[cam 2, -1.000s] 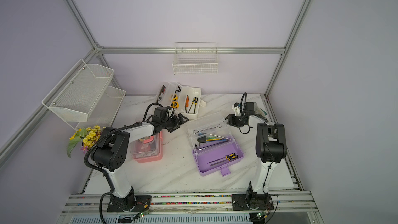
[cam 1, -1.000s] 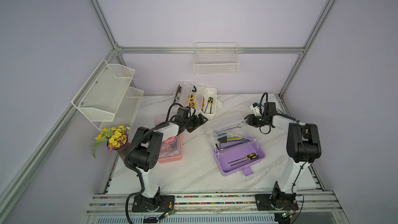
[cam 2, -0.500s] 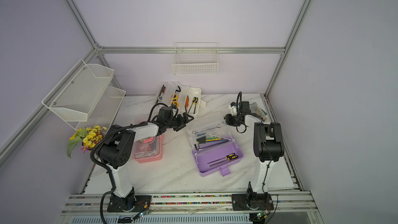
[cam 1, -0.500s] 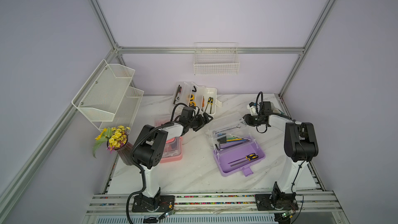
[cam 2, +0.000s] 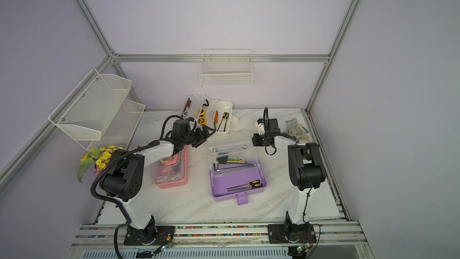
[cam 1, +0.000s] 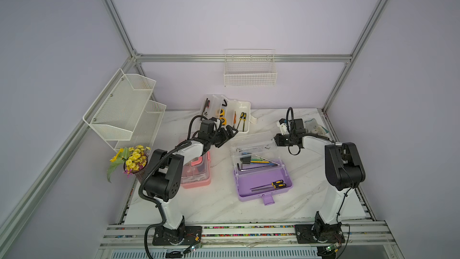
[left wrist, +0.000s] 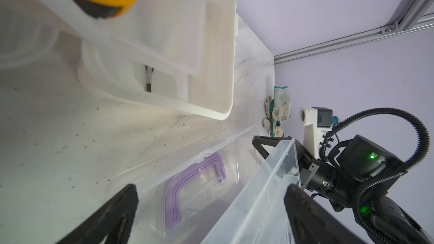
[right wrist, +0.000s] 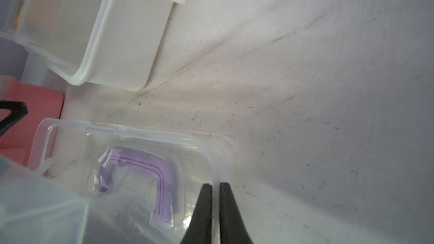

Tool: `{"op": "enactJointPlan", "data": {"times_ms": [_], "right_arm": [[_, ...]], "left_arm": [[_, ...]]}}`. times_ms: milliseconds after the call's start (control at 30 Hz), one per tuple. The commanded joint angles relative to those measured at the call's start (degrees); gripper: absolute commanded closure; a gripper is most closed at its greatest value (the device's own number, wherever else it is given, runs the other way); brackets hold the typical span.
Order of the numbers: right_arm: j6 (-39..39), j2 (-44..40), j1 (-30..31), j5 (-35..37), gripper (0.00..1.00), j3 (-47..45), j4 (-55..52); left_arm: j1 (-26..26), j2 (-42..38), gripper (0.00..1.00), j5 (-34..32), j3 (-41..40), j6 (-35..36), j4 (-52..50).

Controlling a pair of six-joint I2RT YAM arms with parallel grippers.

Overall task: Close toolboxes
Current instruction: Close the toolbox lid.

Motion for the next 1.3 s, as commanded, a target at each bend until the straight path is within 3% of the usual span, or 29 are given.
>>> {"op": "enactJointPlan", "data": {"times_ms": [0,67,533,700,867,1267], "right_arm": [[0.47,-3.95,0.19,2.4,0.96,-2.63,4.67],[1.12,-6.39,0.19,2.12,1.0,-4.5,7.44],[2.62,-21.73,0.24,0.32,1.0,-15.79,25.62],[-0.69,-22.54,0.64,-0.35,1.0,-20.42,33.52],[-0.67,-22.86,0.98,-2.25,1.0,-26.14,49.29],[-2.46,-11.81,3.87,-4.67,1.0,-18.19,60.25]], "left_arm": [[1.2,-6.15,0.02,-1.1,-1.94,3.31,-1.14],[1.92,-7.27,0.02,-1.8,-2.41,3.84,-1.47],[3.75,-6.15,0.01,-2.02,-2.4,5.3,-1.1],[3.75,-3.89,0.01,0.81,-1.74,4.64,0.72],[3.15,-1.59,0.01,5.49,-1.03,3.23,2.72],[0.41,-0.55,0.02,15.28,-3.81,-7.26,15.46]]}}
